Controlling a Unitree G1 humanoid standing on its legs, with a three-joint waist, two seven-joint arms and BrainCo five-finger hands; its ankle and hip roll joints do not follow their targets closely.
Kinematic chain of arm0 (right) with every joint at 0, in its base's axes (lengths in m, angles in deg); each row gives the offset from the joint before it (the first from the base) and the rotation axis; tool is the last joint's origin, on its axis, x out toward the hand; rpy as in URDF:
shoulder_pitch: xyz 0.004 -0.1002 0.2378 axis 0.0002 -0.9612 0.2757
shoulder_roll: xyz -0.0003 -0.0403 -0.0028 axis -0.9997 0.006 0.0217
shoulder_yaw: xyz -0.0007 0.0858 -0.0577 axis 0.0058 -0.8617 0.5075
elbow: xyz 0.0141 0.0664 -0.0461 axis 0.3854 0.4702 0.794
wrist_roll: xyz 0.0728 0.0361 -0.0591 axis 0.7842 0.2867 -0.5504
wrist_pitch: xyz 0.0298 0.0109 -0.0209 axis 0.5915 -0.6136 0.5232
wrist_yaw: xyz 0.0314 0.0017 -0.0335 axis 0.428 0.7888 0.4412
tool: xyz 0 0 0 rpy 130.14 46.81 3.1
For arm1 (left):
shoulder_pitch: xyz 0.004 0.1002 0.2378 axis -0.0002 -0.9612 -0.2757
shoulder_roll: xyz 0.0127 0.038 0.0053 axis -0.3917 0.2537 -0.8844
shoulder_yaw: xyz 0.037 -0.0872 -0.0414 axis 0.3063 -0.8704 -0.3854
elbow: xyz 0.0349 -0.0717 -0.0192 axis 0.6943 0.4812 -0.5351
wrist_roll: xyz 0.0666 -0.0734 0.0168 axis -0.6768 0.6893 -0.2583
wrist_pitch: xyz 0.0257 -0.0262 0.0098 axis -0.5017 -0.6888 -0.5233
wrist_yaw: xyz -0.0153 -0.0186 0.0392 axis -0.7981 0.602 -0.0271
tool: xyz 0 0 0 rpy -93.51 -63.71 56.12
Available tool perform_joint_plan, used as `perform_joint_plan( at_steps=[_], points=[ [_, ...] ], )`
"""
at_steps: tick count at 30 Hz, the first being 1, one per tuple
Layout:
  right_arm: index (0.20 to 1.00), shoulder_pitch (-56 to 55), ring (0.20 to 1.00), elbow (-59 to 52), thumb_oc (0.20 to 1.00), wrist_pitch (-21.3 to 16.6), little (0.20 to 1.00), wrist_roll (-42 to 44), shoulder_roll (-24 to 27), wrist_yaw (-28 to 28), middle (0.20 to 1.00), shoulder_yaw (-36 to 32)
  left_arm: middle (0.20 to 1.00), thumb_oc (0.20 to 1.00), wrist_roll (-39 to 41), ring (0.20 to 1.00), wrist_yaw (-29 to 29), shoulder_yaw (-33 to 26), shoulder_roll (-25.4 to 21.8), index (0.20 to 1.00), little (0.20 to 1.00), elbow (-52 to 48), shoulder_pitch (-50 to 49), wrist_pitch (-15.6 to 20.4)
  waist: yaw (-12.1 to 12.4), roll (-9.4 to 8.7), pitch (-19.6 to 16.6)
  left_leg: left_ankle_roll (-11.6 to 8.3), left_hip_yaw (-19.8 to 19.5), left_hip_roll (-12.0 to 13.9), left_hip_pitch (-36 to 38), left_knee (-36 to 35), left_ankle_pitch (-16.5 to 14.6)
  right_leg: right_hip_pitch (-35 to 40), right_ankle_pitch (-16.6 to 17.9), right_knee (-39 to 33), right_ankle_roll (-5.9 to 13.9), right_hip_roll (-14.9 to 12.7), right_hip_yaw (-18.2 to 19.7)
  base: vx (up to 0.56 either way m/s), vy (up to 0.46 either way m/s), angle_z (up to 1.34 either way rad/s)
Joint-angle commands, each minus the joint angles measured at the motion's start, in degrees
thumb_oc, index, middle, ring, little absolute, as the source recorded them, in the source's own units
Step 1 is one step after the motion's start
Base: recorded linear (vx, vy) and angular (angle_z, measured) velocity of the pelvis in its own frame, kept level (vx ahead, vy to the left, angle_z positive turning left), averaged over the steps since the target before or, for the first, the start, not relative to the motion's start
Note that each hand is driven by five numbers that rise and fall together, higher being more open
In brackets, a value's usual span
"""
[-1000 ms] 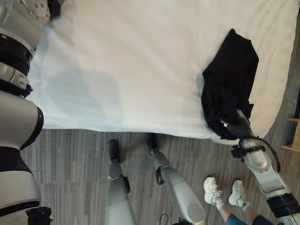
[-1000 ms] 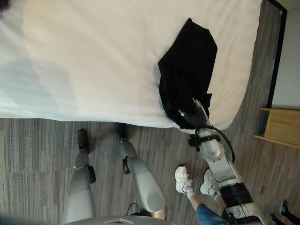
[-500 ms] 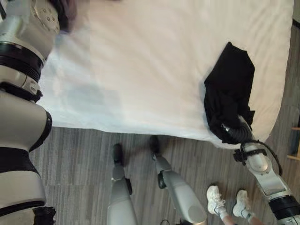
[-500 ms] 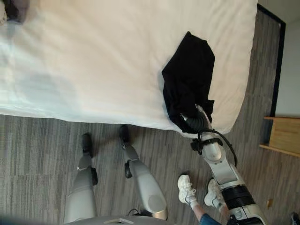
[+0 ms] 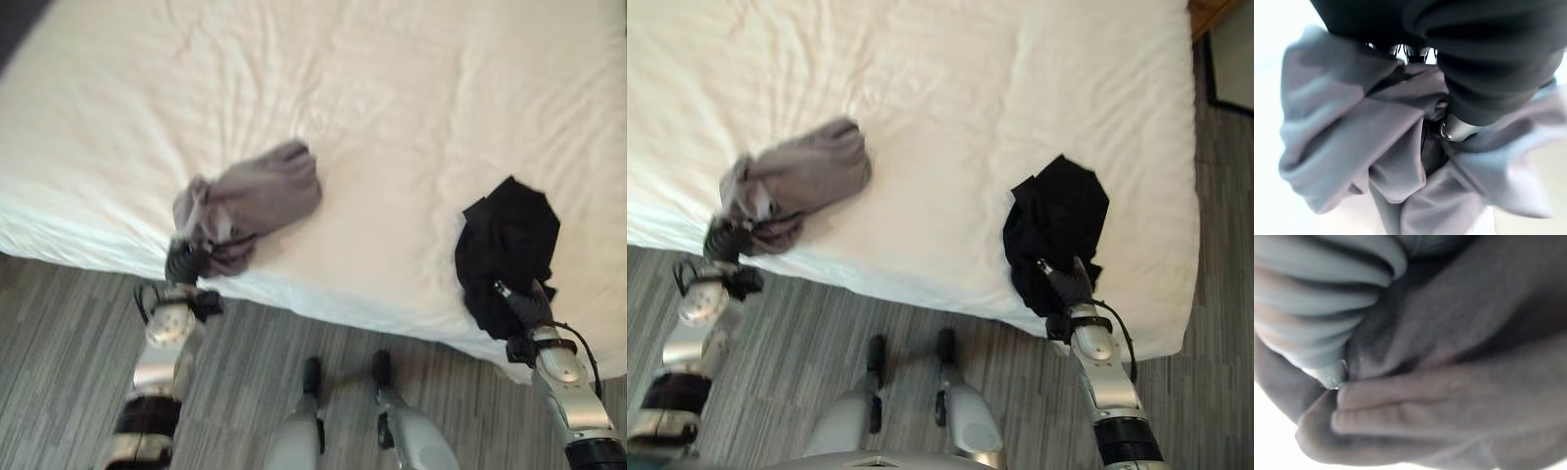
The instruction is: Pick up bed clothes into laundry basket.
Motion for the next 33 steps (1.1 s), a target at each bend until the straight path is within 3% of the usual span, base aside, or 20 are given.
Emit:
perform_joint_plan(
  at_steps=[1,3,8,13,17,24,25,33],
  points=[
    [0.200,-0.11,0.200,-5.29,0.200,-2.46,0.200,3.51,-0.59,-1.83,0.200,-0.86,0.200,0.200,3.08,0.200,-2.74,-3.15,2.13,0.200,0.200,-0.90,3.12,3.30,1.99,-1.03,-6.16,1.48,-2.65,-0.64,0.34,0.28,0.51,4.55,1.89,1.97,4.02,-6.04,-5.31,0.09,0.011,-0.02],
    [0.200,-0.26,0.200,-6.91,0.200,-2.18,0.200,3.56,-0.85,-1.96,0.200,-1.31,0.200,0.200,2.00,0.200,-3.24,-3.88,2.90,0.200,0.200,-3.05,1.55,3.24,2.26,-0.63,-7.11,1.51,-2.68,-0.75,1.90,0.28,0.16,6.02,1.38,2.39,4.01,-6.36,-5.72,0.06,0.002,0.18],
    [0.200,2.71,0.200,-15.53,0.200,-1.46,0.200,3.04,-0.41,-3.72,0.200,-2.27,0.200,0.200,-1.00,0.200,-4.93,-6.18,5.12,0.200,0.200,-10.49,-1.03,3.86,4.04,0.05,-13.85,1.79,-3.41,-1.32,6.87,0.28,-0.48,11.54,-0.71,3.87,3.72,-7.60,-7.76,0.08,-0.035,0.15],
    [0.200,5.06,0.200,-21.90,0.200,-2.45,0.200,4.58,0.48,-4.11,0.200,-3.90,0.200,0.200,0.12,0.200,-6.09,-7.62,5.82,0.200,0.200,-17.84,-2.73,4.32,4.72,-0.22,-16.34,1.93,-3.49,-1.09,8.56,0.28,-1.03,13.26,-1.91,3.94,3.48,-7.40,-7.97,0.04,-0.025,0.10],
    [0.200,2.28,0.200,-24.39,0.200,-0.98,0.200,5.09,-0.02,-6.40,0.200,-3.59,0.200,0.200,1.67,0.200,-9.75,-6.79,6.93,0.200,0.200,-22.82,-7.59,2.38,5.00,-0.40,-17.40,2.27,-4.17,-0.83,9.79,0.28,-1.53,14.64,-2.84,3.71,2.76,-6.78,-7.63,0.04,-0.037,0.04],
    [0.200,-4.48,0.200,-21.49,0.200,2.19,0.200,4.30,-2.18,-8.96,0.200,-1.29,0.200,0.200,2.02,0.200,-11.99,-6.17,9.40,0.200,0.200,-21.31,-12.33,0.58,5.40,-0.26,-16.11,2.65,-5.36,-0.83,11.26,0.28,-1.81,15.97,-3.43,4.22,2.18,-6.48,-7.61,0.01,-0.006,0.02],
    [0.200,2.17,0.200,-4.76,0.200,2.88,0.200,4.07,-2.44,-2.10,0.200,-3.40,0.200,0.200,-2.88,0.200,0.48,-12.74,12.22,0.200,0.200,-8.91,-15.10,1.14,4.32,0.83,-8.78,3.19,-5.40,-1.59,8.66,1.22,-0.89,10.25,-1.25,4.97,1.12,-5.01,-1.95,0.00,0.000,0.00],
    [0.200,0.87,0.200,-6.68,0.200,2.37,0.200,3.35,-0.99,-0.96,0.200,-5.46,0.200,0.200,-2.48,0.200,2.94,-13.88,9.41,0.200,0.200,-7.97,-11.07,1.60,2.37,0.20,-8.86,2.26,-5.59,0.15,9.13,2.07,-1.19,9.87,-2.44,7.18,0.31,-3.89,-1.87,-0.02,-0.069,-0.01]
  ],
)
